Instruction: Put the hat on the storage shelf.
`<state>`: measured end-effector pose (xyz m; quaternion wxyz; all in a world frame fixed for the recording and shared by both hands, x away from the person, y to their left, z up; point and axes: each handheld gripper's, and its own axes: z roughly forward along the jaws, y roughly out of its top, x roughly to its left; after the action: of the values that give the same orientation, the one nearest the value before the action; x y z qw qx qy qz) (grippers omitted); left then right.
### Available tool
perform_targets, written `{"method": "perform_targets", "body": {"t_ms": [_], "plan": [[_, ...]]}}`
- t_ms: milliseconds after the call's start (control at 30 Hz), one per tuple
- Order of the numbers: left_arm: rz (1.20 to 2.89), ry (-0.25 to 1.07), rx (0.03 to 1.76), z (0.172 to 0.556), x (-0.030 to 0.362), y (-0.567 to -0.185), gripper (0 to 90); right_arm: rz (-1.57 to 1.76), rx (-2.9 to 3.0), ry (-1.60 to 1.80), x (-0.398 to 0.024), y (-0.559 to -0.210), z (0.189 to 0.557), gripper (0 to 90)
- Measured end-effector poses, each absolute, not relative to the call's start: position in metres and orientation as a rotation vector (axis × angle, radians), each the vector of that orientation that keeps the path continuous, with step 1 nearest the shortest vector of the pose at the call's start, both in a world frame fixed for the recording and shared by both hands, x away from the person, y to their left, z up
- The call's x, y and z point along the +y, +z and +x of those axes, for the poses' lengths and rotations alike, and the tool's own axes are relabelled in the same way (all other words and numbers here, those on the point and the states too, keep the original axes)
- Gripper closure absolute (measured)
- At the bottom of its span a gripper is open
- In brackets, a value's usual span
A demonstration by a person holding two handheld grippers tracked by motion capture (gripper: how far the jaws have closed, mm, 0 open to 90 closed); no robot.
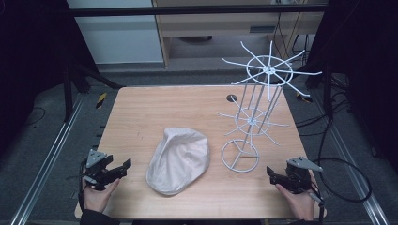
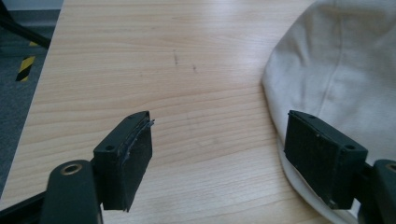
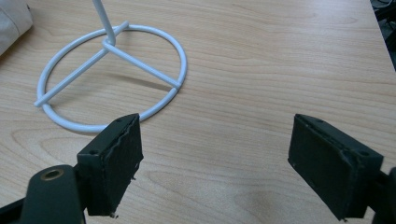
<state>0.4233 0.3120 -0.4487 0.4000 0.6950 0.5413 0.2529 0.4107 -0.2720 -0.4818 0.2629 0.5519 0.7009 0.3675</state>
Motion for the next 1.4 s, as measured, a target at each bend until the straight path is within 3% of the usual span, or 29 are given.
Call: {"method": "perform_targets", "body": {"t_ms": [967, 1400], "plan": [[1.804, 0.576, 1.212, 0.418, 0.271, -0.408, 21.5, 1.494, 1.893, 0.995, -0.273, -0.481, 0.409, 20.2], [1.844, 0.555, 1.151, 0.423, 0.260, -0.393, 25.9, 1.507, 1.886, 0.988, -0.275, -0.482, 0.410, 20.9]]}}
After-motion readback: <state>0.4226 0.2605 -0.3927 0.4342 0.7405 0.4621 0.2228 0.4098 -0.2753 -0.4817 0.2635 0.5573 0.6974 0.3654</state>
